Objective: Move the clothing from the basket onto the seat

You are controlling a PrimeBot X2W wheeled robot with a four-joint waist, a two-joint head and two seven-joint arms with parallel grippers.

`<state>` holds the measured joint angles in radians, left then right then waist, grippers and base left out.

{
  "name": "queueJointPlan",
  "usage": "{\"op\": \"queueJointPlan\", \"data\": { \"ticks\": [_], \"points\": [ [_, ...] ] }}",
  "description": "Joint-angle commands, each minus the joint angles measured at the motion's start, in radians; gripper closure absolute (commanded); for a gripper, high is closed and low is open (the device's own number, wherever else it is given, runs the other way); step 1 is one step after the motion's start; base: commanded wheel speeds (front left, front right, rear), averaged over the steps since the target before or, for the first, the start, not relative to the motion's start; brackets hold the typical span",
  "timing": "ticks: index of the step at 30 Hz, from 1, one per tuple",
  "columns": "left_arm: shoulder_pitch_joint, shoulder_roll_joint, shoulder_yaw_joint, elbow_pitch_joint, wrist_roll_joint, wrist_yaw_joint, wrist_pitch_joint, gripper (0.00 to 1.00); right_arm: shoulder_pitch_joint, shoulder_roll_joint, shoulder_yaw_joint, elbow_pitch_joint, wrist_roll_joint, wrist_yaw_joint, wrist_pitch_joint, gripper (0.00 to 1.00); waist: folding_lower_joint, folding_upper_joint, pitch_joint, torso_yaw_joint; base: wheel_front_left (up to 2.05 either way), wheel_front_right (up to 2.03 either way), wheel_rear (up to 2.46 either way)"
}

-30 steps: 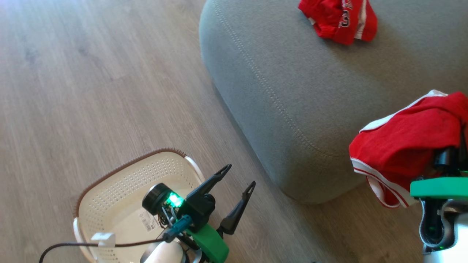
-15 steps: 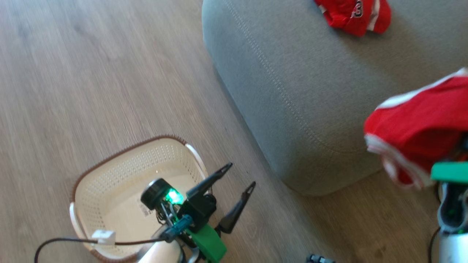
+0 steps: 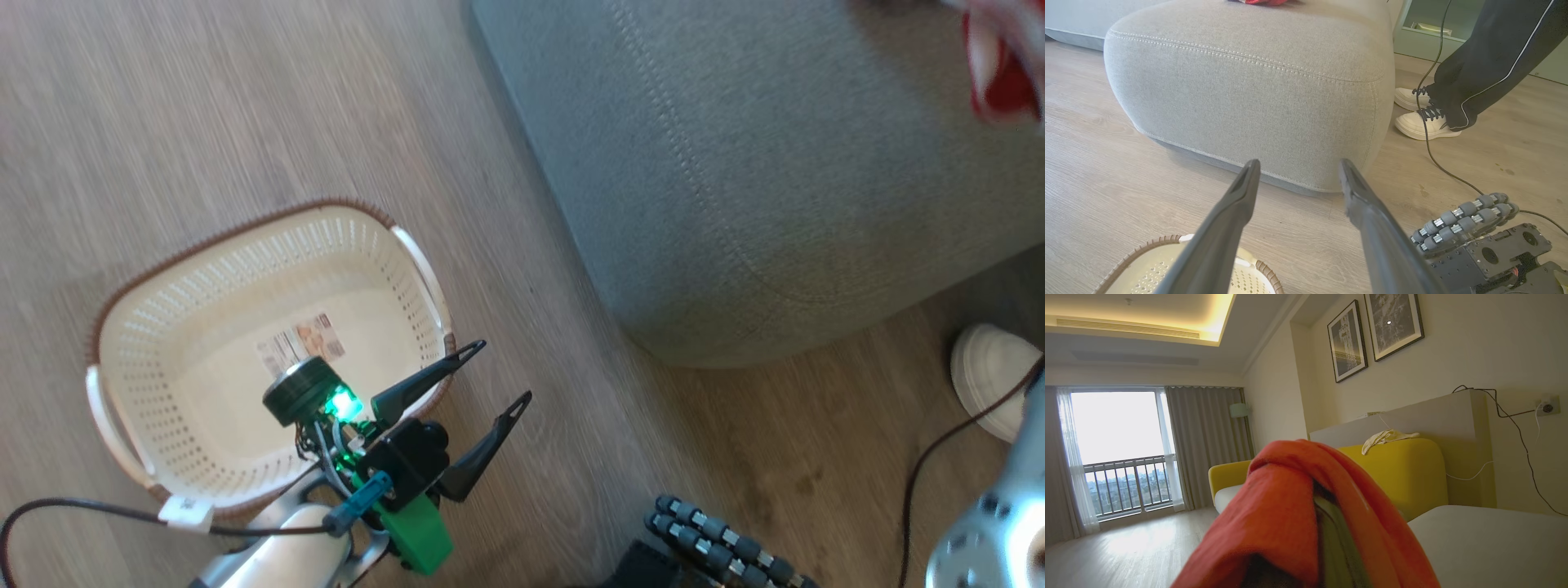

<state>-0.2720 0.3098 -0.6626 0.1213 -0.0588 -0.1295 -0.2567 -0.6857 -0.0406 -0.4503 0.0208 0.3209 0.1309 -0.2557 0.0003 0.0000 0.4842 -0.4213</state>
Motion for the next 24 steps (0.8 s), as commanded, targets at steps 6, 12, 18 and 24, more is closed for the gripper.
{"op": "queueJointPlan", "data": {
  "ticks": [6, 12, 18, 24],
  "points": [
    [-0.022, 0.061, 0.014, -0.08, 0.008, -0.001, -0.005, 0.0, -0.227, -0.095, -0.022, 0.11, 0.005, 0.0, 0.028, 1.0, -0.0003, 0.0, 0.118, 0.021, 0.0, 0.0, 0.0],
    [-0.031, 0.096, 0.027, -0.108, 0.006, -0.001, -0.005, 0.0, -0.395, -0.185, -0.065, 0.301, -0.122, 0.0, 0.075, 1.0, -0.0003, 0.0, 0.184, 0.049, 0.0, 0.0, 0.0],
    [-0.031, 0.107, 0.034, -0.124, 0.002, -0.001, -0.005, 0.0, -0.529, -0.222, -0.165, 0.492, -0.232, 0.0, 0.089, 1.0, -0.0003, 0.0, 0.231, 0.081, 0.0, 0.0, 0.0],
    [-0.029, 0.098, 0.061, -0.115, -0.023, 0.001, -0.005, 0.0, -0.617, -0.229, -0.28, 0.678, -0.364, 0.0, 0.108, 1.0, -0.0003, 0.0, 0.257, 0.113, 0.0, 0.0, 0.0]
  ]
}}
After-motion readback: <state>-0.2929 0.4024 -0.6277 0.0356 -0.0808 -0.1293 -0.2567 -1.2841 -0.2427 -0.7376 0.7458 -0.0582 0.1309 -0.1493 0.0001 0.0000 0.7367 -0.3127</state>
